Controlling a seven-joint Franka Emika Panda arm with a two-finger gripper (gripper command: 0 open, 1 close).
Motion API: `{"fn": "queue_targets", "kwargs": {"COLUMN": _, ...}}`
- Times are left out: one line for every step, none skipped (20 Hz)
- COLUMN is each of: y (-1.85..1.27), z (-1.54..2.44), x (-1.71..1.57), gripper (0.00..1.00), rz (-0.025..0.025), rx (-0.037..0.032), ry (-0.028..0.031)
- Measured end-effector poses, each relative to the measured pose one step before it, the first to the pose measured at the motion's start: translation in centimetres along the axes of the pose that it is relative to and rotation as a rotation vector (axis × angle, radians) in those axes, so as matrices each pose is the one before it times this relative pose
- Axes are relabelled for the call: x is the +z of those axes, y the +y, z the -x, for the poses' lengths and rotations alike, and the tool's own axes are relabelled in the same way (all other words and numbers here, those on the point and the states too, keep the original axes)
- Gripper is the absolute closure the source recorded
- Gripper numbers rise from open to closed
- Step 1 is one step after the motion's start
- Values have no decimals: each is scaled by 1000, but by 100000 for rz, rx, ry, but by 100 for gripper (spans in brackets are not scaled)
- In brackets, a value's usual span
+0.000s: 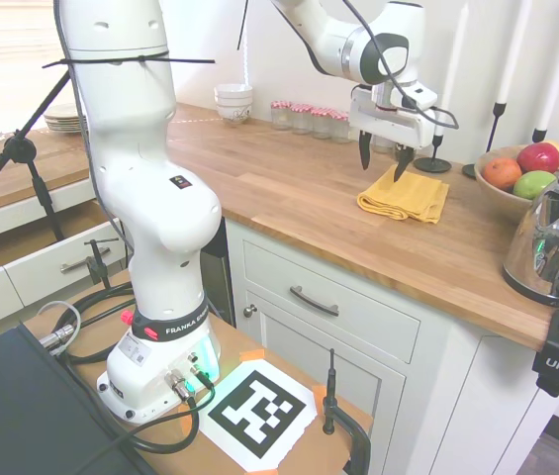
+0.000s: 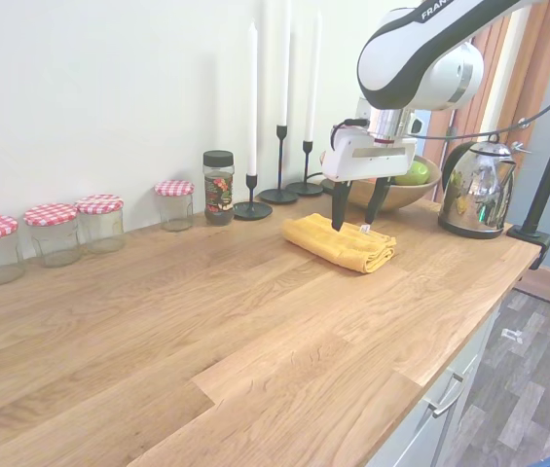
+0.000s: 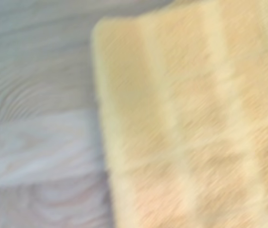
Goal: Wipe the counter
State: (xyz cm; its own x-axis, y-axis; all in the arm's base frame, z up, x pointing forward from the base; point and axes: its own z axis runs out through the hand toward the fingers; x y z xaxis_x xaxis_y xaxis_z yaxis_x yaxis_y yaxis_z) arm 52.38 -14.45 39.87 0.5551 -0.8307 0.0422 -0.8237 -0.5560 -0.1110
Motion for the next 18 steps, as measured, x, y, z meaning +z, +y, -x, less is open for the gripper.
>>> {"fn": "queue_targets", "kwargs": {"y": 78, "z": -614, "x": 9, "gripper": 0, "rz": 112, "rx": 656, "ry": 60}}
{"fn": "queue_targets", "kwargs": {"y": 150, "z": -619, "x": 108, "gripper": 0, "rz": 276, "rx": 748, "ry": -19}}
{"fn": "queue_targets", "kwargs": {"y": 201, "z": -612, "x": 189, "gripper": 0, "rz": 263, "rx": 669, "ry": -61}}
{"fn": "queue_targets", "kwargs": {"y": 207, "z": -575, "x": 234, "gripper": 0, "rz": 204, "rx": 607, "ry": -201}}
{"fn": "queue_targets", "kwargs": {"y": 224, "z": -540, "x": 249, "gripper": 0, "rz": 79, "rx": 672, "ry": -294}}
{"fn": "queue_targets", "kwargs": {"y": 225, "z": -525, "x": 204, "gripper": 0, "rz": -45, "rx": 452, "ry": -335}}
{"fn": "queue_targets", "kwargs": {"y": 200, "z": -466, "x": 174, "gripper": 0, "rz": 62, "rx": 320, "ry": -237}}
{"fn": "queue_targets", "kwargs": {"y": 178, "z": -350, "x": 160, "gripper": 0, "rz": 51, "rx": 350, "ry": -171}}
{"fn": "queue_targets", "kwargs": {"y": 140, "z": -214, "x": 158, "gripper": 0, "rz": 75, "rx": 267, "ry": -203}}
{"fn": "queue_targets", "kwargs": {"y": 65, "z": -83, "x": 176, "gripper": 0, "rz": 77, "rx": 211, "ry": -288}}
{"fn": "queue_targets", "kwargs": {"y": -4, "z": 0, "x": 152, "gripper": 0, "rz": 32, "rx": 149, "ry": -294}}
{"fn": "queue_targets", "kwargs": {"y": -20, "z": 13, "x": 132, "gripper": 0, "rz": 47, "rx": 86, "ry": -245}}
{"fn": "queue_targets", "kwargs": {"y": -23, "z": 17, "x": 161, "gripper": 0, "rz": 141, "rx": 23, "ry": -237}}
{"fn": "queue_targets", "kwargs": {"y": -13, "z": 6, "x": 222, "gripper": 0, "rz": 240, "rx": 31, "ry": -287}}
{"fn": "queue_targets", "kwargs": {"y": -1, "z": -6, "x": 276, "gripper": 0, "rz": 303, "rx": 59, "ry": -330}}
{"fn": "queue_targets", "kwargs": {"y": -17, "z": -2, "x": 334, "gripper": 0, "rz": 338, "rx": 46, "ry": -367}}
{"fn": "queue_targets", "kwargs": {"y": -45, "z": 10, "x": 387, "gripper": 0, "rz": 384, "rx": -12, "ry": -378}}
{"fn": "queue_targets", "kwargs": {"y": -54, "z": 5, "x": 399, "gripper": 0, "rz": 360, "rx": -39, "ry": -294}}
